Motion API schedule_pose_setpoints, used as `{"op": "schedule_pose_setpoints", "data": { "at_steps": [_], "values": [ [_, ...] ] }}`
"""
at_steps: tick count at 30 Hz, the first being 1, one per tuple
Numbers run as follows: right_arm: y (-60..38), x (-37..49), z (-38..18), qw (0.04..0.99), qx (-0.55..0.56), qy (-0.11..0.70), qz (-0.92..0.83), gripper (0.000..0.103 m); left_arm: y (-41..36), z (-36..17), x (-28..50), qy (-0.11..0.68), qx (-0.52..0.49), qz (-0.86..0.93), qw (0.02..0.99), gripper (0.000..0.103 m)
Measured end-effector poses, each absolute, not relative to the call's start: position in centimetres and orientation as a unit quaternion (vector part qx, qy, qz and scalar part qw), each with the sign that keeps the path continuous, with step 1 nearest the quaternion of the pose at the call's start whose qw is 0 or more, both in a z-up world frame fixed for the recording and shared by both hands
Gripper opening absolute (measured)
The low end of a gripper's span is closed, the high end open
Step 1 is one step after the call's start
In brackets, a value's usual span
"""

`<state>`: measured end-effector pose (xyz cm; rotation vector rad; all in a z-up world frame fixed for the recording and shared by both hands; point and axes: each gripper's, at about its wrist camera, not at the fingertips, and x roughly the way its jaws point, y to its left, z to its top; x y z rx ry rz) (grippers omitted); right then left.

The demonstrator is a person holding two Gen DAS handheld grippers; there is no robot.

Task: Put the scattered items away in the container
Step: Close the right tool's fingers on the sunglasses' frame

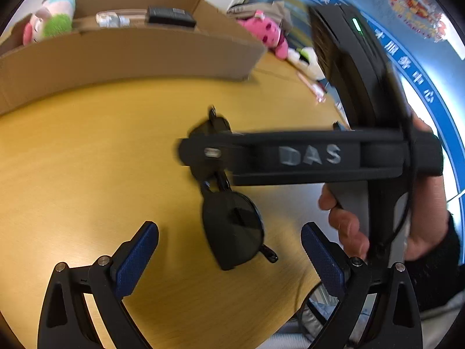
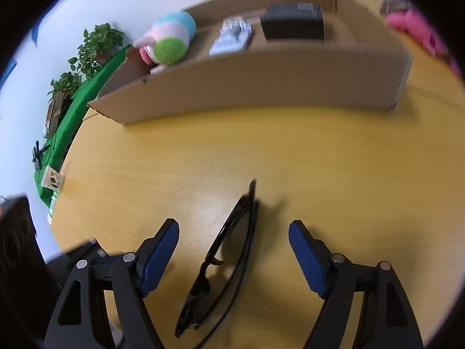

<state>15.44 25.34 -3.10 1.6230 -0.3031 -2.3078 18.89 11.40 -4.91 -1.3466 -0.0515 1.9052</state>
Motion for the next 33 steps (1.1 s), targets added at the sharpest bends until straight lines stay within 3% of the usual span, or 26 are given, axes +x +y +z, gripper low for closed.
{"op": "schedule_pose_setpoints", "data": {
  "at_steps": [4,7,9,11,13,19,33],
  "values": [
    [24.3,15.5,-3.5,0.147,0.576,-0.075,-0.8,0.076,13.6,-5.3,19.6,0.006,-0.524,0.767,0.371,0.097],
    [24.8,15.5,-3.4,0.128,0.579,-0.068,-0.802,0.056,13.9,-5.3,19.4,0.006,-0.522,0.779,0.348,0.095],
    [25.2,15.6,-3.5,0.125,0.579,-0.07,-0.803,0.051,14.5,-5.3,20.0,0.043,-0.512,0.792,0.329,0.087],
    [25.2,15.8,-3.5,0.124,0.579,-0.066,-0.803,0.036,15.2,-5.4,20.8,0.073,-0.503,0.799,0.321,0.085],
    [24.9,16.1,-3.6,0.131,0.578,-0.065,-0.803,0.032,15.7,-5.4,21.6,0.093,-0.496,0.8,0.324,0.082],
    [24.4,16.6,-3.6,0.146,0.57,-0.073,-0.805,0.029,15.8,-5.1,22.4,0.094,-0.494,0.793,0.343,0.05],
    [23.3,16.2,-1.9,0.157,0.553,-0.07,-0.815,0.028,14.3,-3.2,22.8,0.059,-0.485,0.795,0.36,0.049]
  ]
}}
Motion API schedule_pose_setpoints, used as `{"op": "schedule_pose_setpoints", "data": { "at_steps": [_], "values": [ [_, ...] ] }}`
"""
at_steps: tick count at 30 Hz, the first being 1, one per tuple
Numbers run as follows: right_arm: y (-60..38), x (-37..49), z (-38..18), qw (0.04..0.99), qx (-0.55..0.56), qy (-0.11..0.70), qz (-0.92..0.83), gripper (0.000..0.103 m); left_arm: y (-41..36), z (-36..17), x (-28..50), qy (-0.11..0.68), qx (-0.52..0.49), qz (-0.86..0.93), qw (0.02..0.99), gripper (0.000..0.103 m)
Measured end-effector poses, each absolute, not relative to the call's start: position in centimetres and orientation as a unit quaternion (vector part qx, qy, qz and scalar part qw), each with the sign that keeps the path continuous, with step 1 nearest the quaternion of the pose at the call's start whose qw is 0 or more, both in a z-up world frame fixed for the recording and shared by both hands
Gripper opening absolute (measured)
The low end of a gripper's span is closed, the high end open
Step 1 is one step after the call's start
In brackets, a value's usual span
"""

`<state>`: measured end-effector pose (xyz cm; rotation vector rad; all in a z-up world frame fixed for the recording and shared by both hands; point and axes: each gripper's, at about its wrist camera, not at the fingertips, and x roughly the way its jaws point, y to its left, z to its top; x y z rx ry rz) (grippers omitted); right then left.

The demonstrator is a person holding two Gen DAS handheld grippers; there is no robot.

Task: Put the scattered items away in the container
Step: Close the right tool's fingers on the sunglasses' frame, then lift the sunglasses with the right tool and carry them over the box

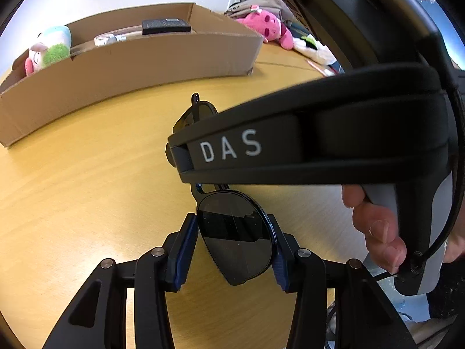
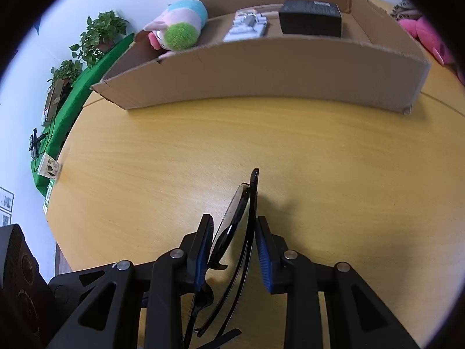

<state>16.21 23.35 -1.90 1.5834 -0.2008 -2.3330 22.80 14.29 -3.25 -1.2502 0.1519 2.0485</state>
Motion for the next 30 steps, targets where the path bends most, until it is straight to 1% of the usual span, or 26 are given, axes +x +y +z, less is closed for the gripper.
{"op": "schedule_pose_setpoints", "data": {
  "at_steps": [6,15,26,30],
  "values": [
    [22.5,15.2,0.1,0.163,0.537,-0.061,-0.825,0.028,13.5,-1.4,22.2,0.047,-0.465,0.808,0.359,0.049],
    [20.1,11.8,3.9,0.171,0.511,-0.034,-0.842,0.028,12.5,2.4,19.4,0.053,-0.433,0.831,0.346,0.049],
    [16.9,4.6,9.6,0.179,0.475,-0.007,-0.862,0.028,10.8,8.0,12.5,0.047,-0.405,0.85,0.333,0.049],
    [15.4,1.1,11.1,0.186,0.472,0.007,-0.862,0.028,10.6,8.9,10.9,0.04,-0.407,0.854,0.322,0.049]
  ]
}}
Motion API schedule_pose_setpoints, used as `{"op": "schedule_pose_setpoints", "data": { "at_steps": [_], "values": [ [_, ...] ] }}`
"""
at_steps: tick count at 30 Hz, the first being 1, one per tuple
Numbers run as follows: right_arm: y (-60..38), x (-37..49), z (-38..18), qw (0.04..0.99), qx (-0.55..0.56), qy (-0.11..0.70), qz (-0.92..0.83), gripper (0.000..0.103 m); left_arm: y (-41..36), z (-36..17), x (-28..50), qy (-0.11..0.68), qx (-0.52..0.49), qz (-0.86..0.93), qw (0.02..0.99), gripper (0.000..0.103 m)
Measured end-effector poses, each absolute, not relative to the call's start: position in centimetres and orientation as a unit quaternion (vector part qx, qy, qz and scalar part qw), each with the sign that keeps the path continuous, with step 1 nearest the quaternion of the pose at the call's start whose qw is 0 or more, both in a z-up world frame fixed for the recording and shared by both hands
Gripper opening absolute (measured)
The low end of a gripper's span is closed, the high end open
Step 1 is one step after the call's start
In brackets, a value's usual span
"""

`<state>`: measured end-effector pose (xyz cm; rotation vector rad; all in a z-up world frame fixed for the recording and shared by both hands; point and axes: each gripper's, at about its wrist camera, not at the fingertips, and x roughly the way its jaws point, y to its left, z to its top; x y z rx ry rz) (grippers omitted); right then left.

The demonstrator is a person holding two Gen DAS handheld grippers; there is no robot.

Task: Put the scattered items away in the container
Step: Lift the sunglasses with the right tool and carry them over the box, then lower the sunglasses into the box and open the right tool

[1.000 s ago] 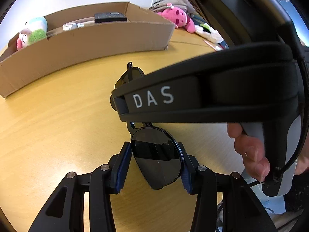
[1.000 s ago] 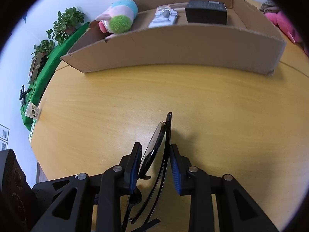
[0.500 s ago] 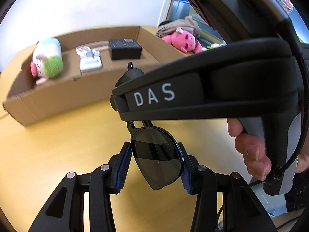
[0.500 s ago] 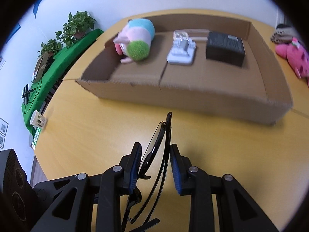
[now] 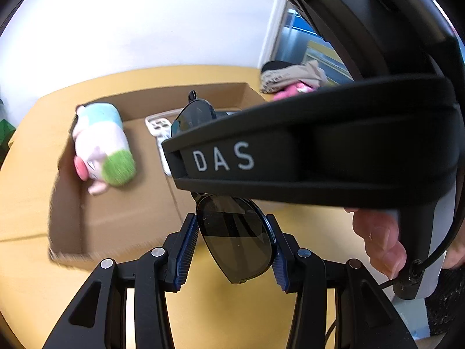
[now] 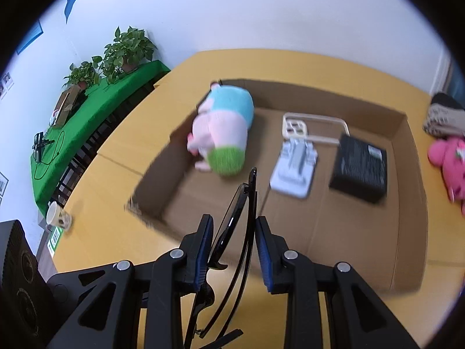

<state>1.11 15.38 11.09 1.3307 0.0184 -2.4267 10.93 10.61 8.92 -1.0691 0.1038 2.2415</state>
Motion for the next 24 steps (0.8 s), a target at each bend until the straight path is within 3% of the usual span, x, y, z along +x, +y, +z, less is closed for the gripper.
{"op": "schedule_pose_setpoints", "data": {
  "at_steps": [8,24],
  "values": [
    [13.2,-6.5,9.7,0.196,0.505,0.019,-0.84,0.028,9.3,7.9,3.7,0.009,-0.455,0.834,0.312,0.049],
    [13.3,-13.0,-1.6,0.195,0.604,-0.039,-0.771,0.028,10.3,0.3,-1.8,-0.005,-0.595,0.748,0.295,0.049]
  ]
}}
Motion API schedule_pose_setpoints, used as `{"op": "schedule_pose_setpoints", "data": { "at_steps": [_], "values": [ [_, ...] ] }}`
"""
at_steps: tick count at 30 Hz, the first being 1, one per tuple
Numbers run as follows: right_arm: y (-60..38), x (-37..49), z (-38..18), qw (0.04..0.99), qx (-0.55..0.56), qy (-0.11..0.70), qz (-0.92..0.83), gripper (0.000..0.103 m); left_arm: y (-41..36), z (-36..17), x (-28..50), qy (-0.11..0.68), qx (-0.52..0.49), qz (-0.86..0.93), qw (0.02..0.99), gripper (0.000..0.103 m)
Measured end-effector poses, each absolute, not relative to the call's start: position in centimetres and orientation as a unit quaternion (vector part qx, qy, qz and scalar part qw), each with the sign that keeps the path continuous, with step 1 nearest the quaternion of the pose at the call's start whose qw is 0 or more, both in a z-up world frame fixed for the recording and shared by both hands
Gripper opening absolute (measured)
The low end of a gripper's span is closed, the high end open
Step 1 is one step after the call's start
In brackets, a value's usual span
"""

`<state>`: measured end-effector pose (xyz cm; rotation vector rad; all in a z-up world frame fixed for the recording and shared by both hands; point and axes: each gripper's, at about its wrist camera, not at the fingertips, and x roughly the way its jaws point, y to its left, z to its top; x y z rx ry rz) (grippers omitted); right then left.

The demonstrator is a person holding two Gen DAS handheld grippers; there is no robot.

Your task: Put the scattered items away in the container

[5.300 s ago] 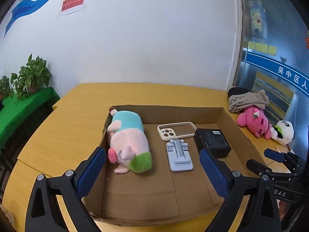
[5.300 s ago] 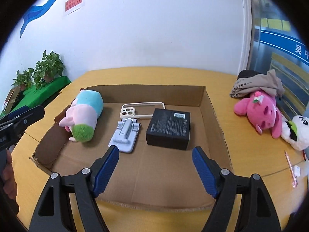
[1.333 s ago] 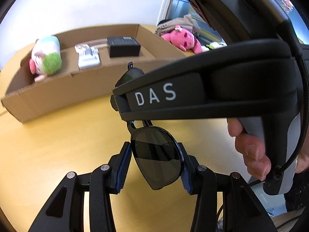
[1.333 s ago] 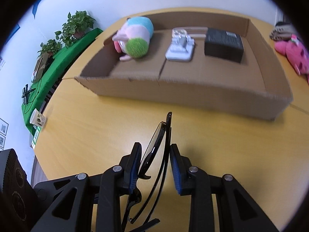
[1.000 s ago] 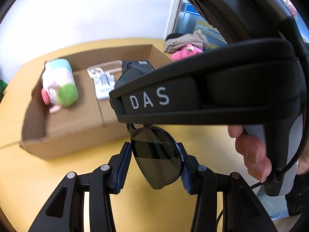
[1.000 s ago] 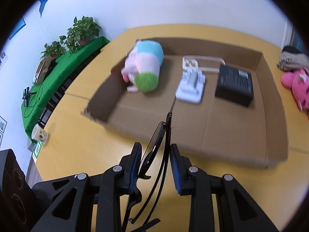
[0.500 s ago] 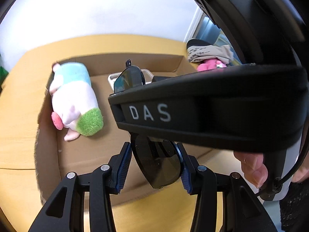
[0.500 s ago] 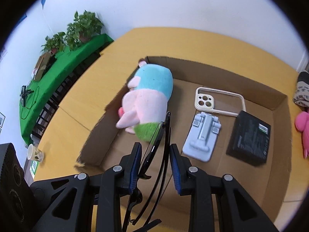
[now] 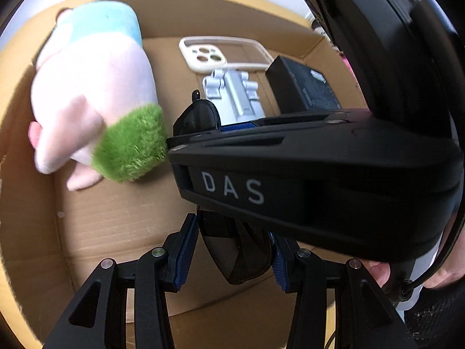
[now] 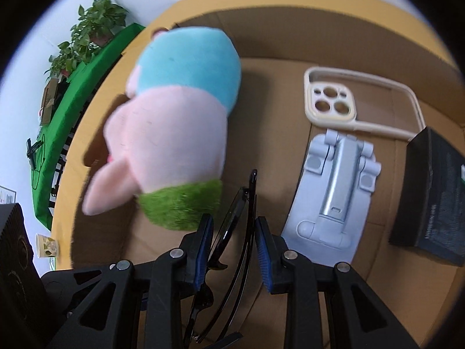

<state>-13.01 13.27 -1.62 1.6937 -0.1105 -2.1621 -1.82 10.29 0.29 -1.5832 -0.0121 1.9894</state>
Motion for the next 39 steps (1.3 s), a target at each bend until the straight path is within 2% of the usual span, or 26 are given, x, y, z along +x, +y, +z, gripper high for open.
{"op": "schedule_pose_setpoints", "data": {
  "at_steps": [9,14,15,17,19,22,24,26,29,32,39],
  "values": [
    [14.0,-12.0,-2.2,0.187,0.604,-0.05,-0.773,0.029,10.4,0.1,0.2,-0.005,-0.605,0.736,0.303,0.05],
    [14.0,-11.8,-2.4,0.196,0.603,-0.056,-0.772,0.033,9.5,-0.1,1.1,-0.023,-0.613,0.733,0.295,0.05],
    [14.1,-11.8,-2.2,0.199,0.6,-0.059,-0.773,0.034,8.9,-0.1,0.9,-0.03,-0.609,0.736,0.295,0.052],
    [14.4,-11.5,-1.6,0.2,0.592,-0.065,-0.778,0.047,7.7,0.1,0.6,-0.037,-0.597,0.746,0.293,0.067],
    [15.0,-11.0,-0.4,0.199,0.576,-0.065,-0.79,0.054,7.1,1.0,1.5,-0.035,-0.583,0.758,0.291,0.071],
    [16.2,-9.5,2.0,0.199,0.543,-0.057,-0.814,0.057,5.8,2.4,2.2,-0.023,-0.55,0.786,0.28,0.075],
    [17.2,-7.8,3.7,0.195,0.512,-0.061,-0.834,0.064,4.2,3.8,0.0,-0.014,-0.515,0.815,0.266,0.081],
    [18.5,-5.1,5.3,0.185,0.469,-0.068,-0.861,0.078,3.8,4.9,0.5,0.005,-0.473,0.846,0.246,0.087],
    [19.7,-0.6,6.7,0.162,0.407,-0.06,-0.897,0.079,3.8,3.9,-0.1,0.015,-0.413,0.885,0.215,0.097],
    [21.3,3.5,6.6,0.127,0.363,-0.038,-0.922,0.079,3.8,4.0,0.8,0.011,-0.36,0.917,0.171,0.102],
    [24.2,7.8,6.5,0.066,0.329,-0.017,-0.942,0.079,3.0,4.4,4.0,0.0,-0.327,0.937,0.123,0.103]
  ]
}}
